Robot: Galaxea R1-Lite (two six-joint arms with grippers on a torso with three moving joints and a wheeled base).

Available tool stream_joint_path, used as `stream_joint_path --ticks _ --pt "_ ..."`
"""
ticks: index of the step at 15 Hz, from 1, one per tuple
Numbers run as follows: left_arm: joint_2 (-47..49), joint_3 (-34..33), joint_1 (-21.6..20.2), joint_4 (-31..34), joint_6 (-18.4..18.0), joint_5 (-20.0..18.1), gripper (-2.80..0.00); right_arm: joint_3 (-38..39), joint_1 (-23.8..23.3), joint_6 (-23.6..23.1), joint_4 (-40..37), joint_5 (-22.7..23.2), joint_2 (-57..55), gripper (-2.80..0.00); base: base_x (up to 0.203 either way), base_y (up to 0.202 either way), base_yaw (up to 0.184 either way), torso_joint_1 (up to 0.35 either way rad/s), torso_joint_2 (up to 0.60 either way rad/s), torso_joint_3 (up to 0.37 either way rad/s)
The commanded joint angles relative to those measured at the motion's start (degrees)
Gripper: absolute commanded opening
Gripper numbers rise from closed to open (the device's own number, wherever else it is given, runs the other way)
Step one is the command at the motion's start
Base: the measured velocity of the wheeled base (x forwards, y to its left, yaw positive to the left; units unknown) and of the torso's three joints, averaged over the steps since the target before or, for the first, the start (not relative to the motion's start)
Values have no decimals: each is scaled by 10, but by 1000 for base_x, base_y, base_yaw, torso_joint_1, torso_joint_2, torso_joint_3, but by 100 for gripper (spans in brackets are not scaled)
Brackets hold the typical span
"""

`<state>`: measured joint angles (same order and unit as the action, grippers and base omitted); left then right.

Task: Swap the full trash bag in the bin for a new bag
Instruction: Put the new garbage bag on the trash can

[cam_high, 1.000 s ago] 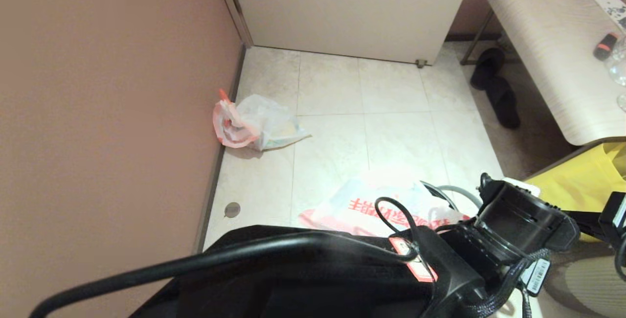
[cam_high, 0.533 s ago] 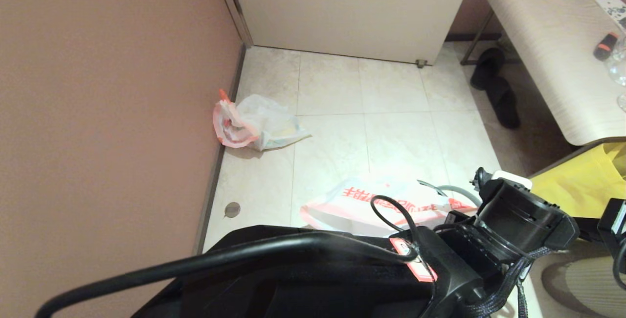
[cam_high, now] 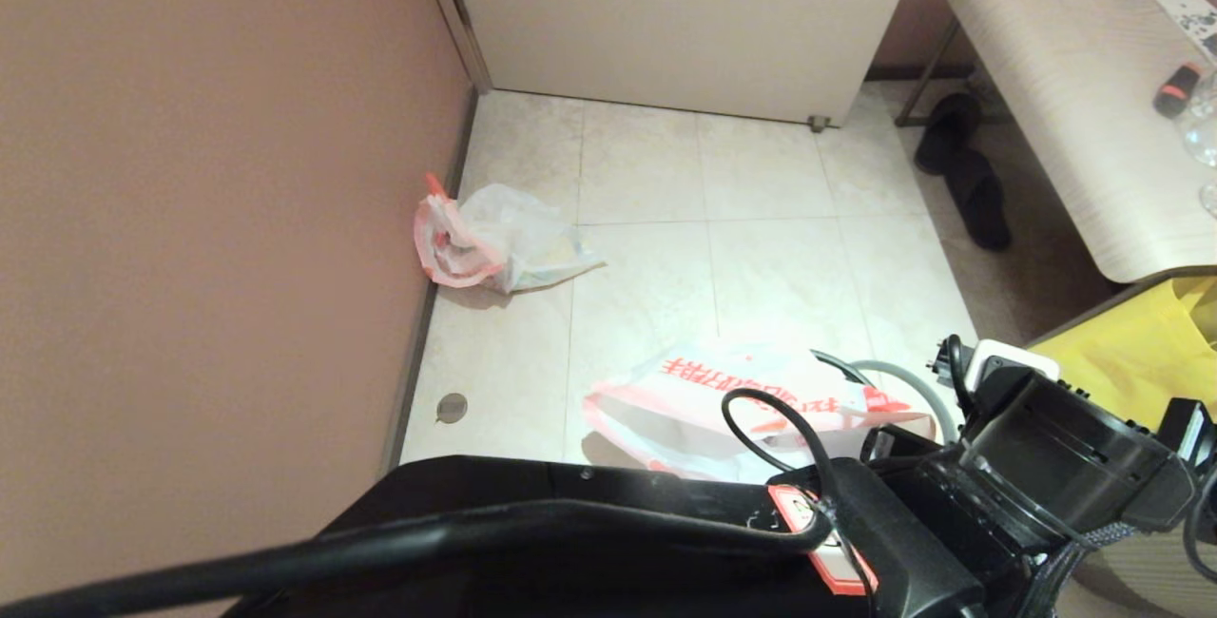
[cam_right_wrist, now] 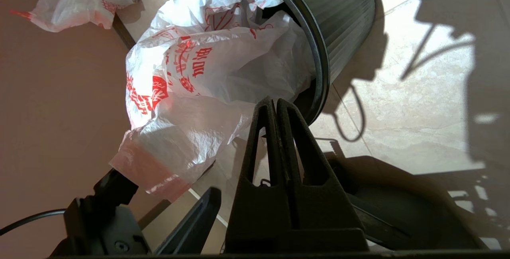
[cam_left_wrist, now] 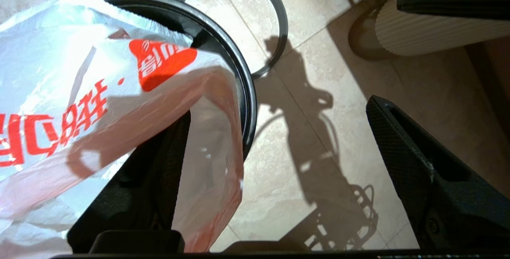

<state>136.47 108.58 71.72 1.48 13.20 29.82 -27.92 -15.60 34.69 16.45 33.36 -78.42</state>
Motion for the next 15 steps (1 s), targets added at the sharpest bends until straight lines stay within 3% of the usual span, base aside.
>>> stream_joint_path --ticks 1,5,12,13,14,15 --pt "-13 -22 3 0 2 0 0 1 2 1 2 1 -12 -280 0 0 0 0 0 0" --pt "-62 -105 1 -2 40 -1 0 1 2 1 7 0 -14 -280 0 0 0 0 0 0" --pt "-169 -206 21 -52 44 -1 0 2 3 1 8 0 -28 -280 0 0 0 0 0 0" --pt "-193 -221 29 -53 43 -1 -68 4 6 1 9 0 -37 -280 0 0 0 0 0 0" --pt "-219 -237 36 -53 43 0 -280 4 11 1 10 0 -48 -280 0 0 0 0 0 0" --pt "-244 -254 40 -54 44 -1 -280 3 19 1 18 -4 -56 -280 0 0 0 0 0 0"
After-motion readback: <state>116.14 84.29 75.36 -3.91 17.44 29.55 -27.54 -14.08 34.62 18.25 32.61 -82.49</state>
